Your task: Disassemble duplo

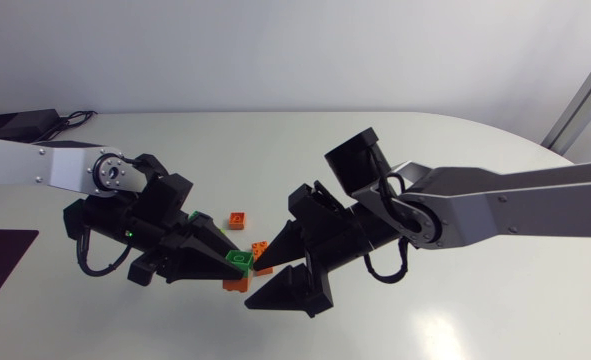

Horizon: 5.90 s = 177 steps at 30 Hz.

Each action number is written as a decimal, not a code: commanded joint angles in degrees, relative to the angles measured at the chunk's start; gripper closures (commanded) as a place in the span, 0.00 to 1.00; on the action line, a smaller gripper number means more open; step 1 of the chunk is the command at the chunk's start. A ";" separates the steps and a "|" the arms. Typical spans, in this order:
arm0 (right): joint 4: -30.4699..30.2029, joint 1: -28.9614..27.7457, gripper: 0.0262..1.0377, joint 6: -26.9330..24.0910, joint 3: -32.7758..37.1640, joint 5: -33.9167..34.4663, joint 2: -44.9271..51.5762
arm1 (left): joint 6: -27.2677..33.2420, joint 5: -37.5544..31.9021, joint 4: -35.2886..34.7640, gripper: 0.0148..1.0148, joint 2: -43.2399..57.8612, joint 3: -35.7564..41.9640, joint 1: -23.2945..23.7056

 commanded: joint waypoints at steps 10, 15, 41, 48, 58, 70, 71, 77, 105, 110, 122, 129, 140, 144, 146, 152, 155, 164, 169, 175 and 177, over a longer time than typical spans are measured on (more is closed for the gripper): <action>0.48 1.51 0.14 -1.11 -0.84 -0.84 2.11 | 2.60 1.36 -1.26 0.91 1.99 1.53 -1.77; 0.48 1.51 0.20 -0.94 -0.66 -0.84 2.64 | 2.68 1.36 -1.35 0.91 2.16 1.53 -1.95; -0.49 3.01 0.68 -2.96 -0.66 -0.49 3.17 | 7.43 1.36 -6.09 0.91 2.69 1.96 -3.71; -0.66 3.10 0.78 -3.49 -0.75 -0.31 3.08 | 8.22 1.36 -6.88 0.91 2.86 2.14 -3.71; -1.54 5.56 0.78 -5.60 -1.19 4.26 3.70 | 10.68 1.45 -9.78 0.91 2.86 2.58 -3.09; -2.42 6.00 0.78 -6.47 -1.01 6.02 4.05 | 16.75 2.85 -15.76 0.91 3.04 3.63 -1.33; -2.42 6.00 0.78 -6.47 -1.01 6.02 4.14 | 17.19 2.85 -16.11 0.91 3.30 3.72 -1.33; -2.69 6.00 0.78 -6.47 -0.93 6.10 4.22 | 19.82 2.94 -18.57 0.91 3.92 4.16 -1.07; -1.72 0.46 0.78 -4.63 0.92 16.91 2.47 | 10.24 5.67 -19.19 0.89 15.43 15.76 12.20; -0.40 -0.33 0.78 -4.63 0.39 17.88 2.47 | 3.04 5.67 -19.28 0.89 16.58 19.81 15.01; 0.92 -2.70 0.78 -4.36 -0.13 17.97 2.38 | -25.71 -2.07 -19.28 0.88 18.42 33.34 15.01; 2.06 -4.64 0.78 -4.28 -0.22 20.17 2.38 | -43.11 -24.13 -8.55 0.88 14.99 34.84 11.59; 7.51 -6.13 0.78 -3.22 -2.59 35.28 0.71 | -48.73 -53.04 19.48 0.88 11.48 19.02 1.04; 11.46 -6.13 0.78 -4.63 -4.18 42.31 1.85 | -47.94 -59.99 35.83 0.89 8.31 6.45 -5.46; 11.73 -6.57 0.78 -4.89 -3.21 44.34 4.14 | -47.68 -65.00 44.80 0.89 7.17 1.26 -8.63; 8.92 -9.74 0.78 -4.89 0.66 46.97 10.20 | -47.68 -65.96 49.01 0.89 7.08 -0.23 -10.21; 7.33 -10.88 0.78 -4.98 2.77 48.20 13.36 | -47.50 -65.88 49.10 0.89 7.17 -0.41 -10.30; 6.10 -11.58 0.67 -5.07 4.79 51.10 16.97 | -47.24 -65.88 50.16 0.88 9.46 -0.85 -11.35; 6.02 -11.41 0.54 -4.98 4.79 51.98 16.97 | -47.06 -65.88 50.16 0.71 10.69 -0.76 -11.79; 5.58 -11.23 0.21 -5.07 4.79 52.07 16.97 | -47.15 -65.88 50.16 0.59 12.09 -0.50 -11.88; 5.40 -11.05 0.16 -5.07 4.88 52.16 17.06 | -47.50 -65.88 50.24 0.47 12.27 -0.50 -11.88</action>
